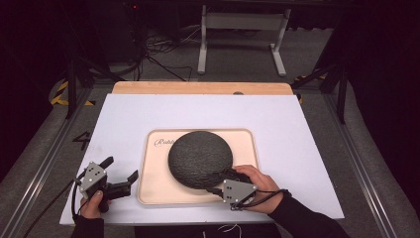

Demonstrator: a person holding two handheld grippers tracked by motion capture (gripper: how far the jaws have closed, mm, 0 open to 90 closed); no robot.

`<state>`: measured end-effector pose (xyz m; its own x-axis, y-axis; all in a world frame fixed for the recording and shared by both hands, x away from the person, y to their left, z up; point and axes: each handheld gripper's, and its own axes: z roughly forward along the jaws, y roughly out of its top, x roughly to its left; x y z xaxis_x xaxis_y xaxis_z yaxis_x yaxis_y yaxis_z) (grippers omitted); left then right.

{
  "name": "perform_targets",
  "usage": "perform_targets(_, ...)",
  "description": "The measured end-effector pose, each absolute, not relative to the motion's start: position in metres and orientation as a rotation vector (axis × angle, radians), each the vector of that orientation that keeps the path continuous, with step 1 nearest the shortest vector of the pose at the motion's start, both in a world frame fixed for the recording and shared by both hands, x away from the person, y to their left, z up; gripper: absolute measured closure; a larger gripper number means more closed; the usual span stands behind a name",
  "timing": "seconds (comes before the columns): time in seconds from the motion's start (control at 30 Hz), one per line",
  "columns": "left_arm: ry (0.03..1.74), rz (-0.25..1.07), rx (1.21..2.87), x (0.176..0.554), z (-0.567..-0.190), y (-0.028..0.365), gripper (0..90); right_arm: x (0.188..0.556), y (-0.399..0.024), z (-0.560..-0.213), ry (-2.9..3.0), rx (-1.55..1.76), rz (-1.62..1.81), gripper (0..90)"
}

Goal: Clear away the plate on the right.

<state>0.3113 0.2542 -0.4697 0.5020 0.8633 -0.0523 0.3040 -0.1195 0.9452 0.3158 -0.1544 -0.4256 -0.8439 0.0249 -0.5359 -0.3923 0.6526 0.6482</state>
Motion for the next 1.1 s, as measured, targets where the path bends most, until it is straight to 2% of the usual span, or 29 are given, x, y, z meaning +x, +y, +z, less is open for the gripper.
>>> perform_targets(0.27, 1.009, 0.651, 1.668, 0.311, -0.470, 0.254, 0.4, 0.331, -0.175, -0.416, 2.349, -0.013, 1.361, 44.2)
perform_targets(0.43, 1.007, 0.653, 1.674, 0.311, -0.470, 0.254, 0.5, 0.338, -0.189, -0.410, 2.294, 0.104, 1.550, 29.1)
perform_targets(0.67, 1.005, 0.652, 1.672, 0.311, -0.470, 0.254, 0.4, 0.343, -0.200, -0.402, 2.223, 0.103, 1.606, 23.5)
perform_targets(0.8, 1.006, 0.648, 1.674, 0.311, -0.470, 0.254, 0.4, 0.346, -0.209, -0.394, 2.186, 0.146, 1.657, 23.9)
perform_targets(0.9, 1.007, 0.651, 1.674, 0.312, -0.470, 0.254, 0.5, 0.347, -0.216, -0.390, 2.188, 0.184, 1.657, 27.4)
perform_targets(0.97, 1.008, 0.651, 1.674, 0.312, -0.470, 0.254, 0.4, 0.349, -0.218, -0.388, 2.227, 0.218, 1.621, 24.7)
perform_targets(1.0, 1.010, 0.650, 1.674, 0.312, -0.470, 0.254, 0.5, 0.351, -0.223, -0.385, 2.211, 0.265, 1.588, 20.4)
perform_targets(1.1, 1.010, 0.651, 1.674, 0.312, -0.470, 0.254, 0.4, 0.352, -0.229, -0.383, 2.192, 0.307, 1.597, 17.1)
